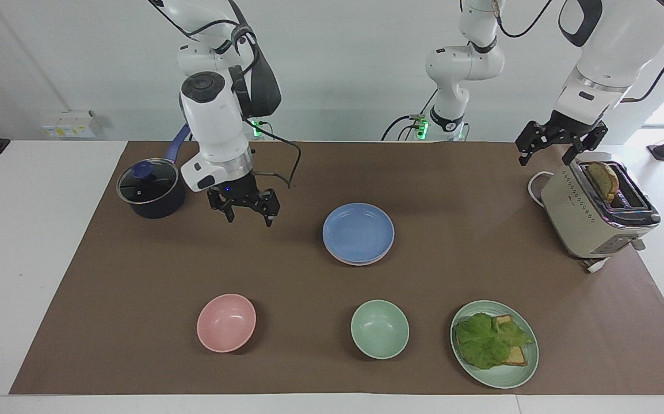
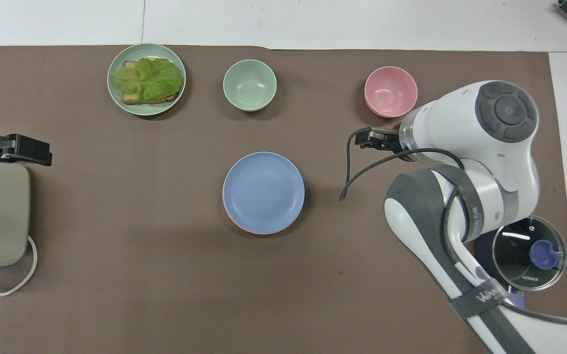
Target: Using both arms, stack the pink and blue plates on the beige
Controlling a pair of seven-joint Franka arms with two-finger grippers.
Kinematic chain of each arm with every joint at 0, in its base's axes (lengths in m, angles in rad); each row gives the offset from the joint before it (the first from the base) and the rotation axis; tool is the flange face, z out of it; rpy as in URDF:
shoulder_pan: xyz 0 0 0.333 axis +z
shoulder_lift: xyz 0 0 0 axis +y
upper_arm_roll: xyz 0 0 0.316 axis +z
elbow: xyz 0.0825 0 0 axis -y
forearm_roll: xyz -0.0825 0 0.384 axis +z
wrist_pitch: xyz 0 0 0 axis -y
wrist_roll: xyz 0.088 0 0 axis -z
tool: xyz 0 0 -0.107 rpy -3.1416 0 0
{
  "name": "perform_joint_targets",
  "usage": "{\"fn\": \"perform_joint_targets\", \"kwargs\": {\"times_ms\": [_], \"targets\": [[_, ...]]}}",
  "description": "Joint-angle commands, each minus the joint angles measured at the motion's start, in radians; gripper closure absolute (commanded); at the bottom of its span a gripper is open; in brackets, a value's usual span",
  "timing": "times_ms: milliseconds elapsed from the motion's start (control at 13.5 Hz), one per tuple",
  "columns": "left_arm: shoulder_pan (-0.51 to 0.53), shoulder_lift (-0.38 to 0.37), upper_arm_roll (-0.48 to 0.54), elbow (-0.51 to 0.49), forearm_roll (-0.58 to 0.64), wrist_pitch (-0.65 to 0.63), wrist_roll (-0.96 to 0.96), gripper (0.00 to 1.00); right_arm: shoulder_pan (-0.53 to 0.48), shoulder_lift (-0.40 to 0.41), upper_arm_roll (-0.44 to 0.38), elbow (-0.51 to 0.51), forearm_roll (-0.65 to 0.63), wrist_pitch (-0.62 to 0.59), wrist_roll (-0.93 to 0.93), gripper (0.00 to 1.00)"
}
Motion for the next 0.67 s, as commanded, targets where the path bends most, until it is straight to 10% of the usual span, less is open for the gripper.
{"fn": "perform_joint_targets", "kwargs": {"times_ms": [0, 592], "targets": [[0.008, -0.005, -0.006, -0.002, 0.011, -0.01, 0.0, 0.0, -0.016, -0.069, 0.005, -0.004, -0.017, -0.048, -0.007, 0.0], [0.008, -0.005, -0.006, 0.0, 0.011, -0.01, 0.0, 0.0, -0.059, -0.117, -0.005, 0.218, -0.01, -0.361, -0.057, 0.0]]}}
